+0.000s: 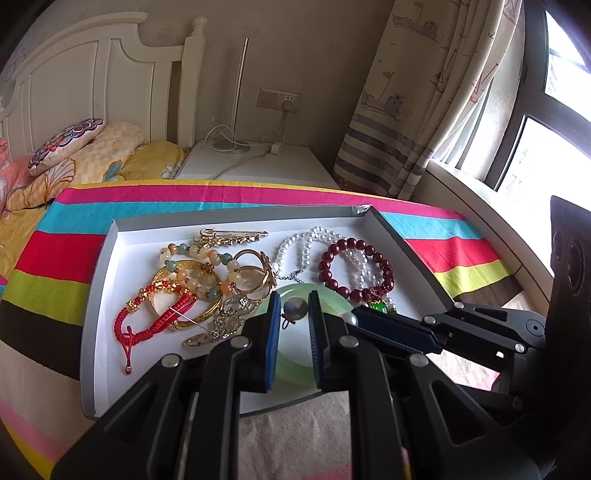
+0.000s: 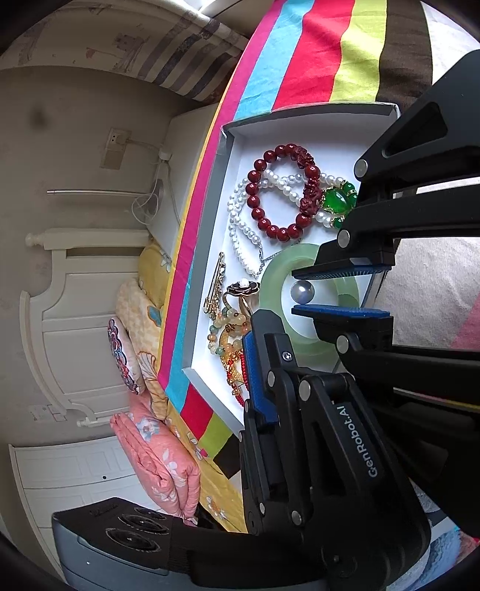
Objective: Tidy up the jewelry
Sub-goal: 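Lower both pearl earrings into the white box and open both tools, then withdraw both tools from the box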
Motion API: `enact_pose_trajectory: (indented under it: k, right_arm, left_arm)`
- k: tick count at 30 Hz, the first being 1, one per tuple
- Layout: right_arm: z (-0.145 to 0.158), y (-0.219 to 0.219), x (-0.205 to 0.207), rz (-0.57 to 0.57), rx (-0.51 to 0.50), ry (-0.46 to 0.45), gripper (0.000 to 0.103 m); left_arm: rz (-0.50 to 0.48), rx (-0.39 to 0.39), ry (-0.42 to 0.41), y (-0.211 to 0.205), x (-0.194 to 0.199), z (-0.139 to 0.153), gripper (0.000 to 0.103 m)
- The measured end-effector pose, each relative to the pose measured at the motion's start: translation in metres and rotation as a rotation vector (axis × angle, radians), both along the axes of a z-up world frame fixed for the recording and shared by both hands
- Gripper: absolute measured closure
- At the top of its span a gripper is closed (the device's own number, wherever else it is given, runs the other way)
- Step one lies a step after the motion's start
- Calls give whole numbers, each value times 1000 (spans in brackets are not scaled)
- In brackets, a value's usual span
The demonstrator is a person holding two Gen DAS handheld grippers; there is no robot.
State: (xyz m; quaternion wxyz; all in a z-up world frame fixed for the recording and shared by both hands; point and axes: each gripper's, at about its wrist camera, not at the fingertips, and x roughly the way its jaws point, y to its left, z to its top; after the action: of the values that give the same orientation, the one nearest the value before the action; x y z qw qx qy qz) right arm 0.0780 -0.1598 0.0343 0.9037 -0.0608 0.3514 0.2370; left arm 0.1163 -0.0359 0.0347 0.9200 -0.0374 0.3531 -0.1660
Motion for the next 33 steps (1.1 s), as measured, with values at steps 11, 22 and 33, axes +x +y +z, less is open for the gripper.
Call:
enact_pose_trajectory:
  k: [11, 22, 33]
  right_arm:
    - [4, -21, 0, -59, 82, -15, 56]
    - [37, -74, -23, -191, 311, -156, 19]
    - [28, -53, -31, -280, 20, -159, 17]
  left_arm:
    - [146, -114, -98, 33, -9, 16, 13]
    - [414, -118, -222, 79, -33, 36, 2]
    - [423, 174, -169, 43, -39, 33, 2]
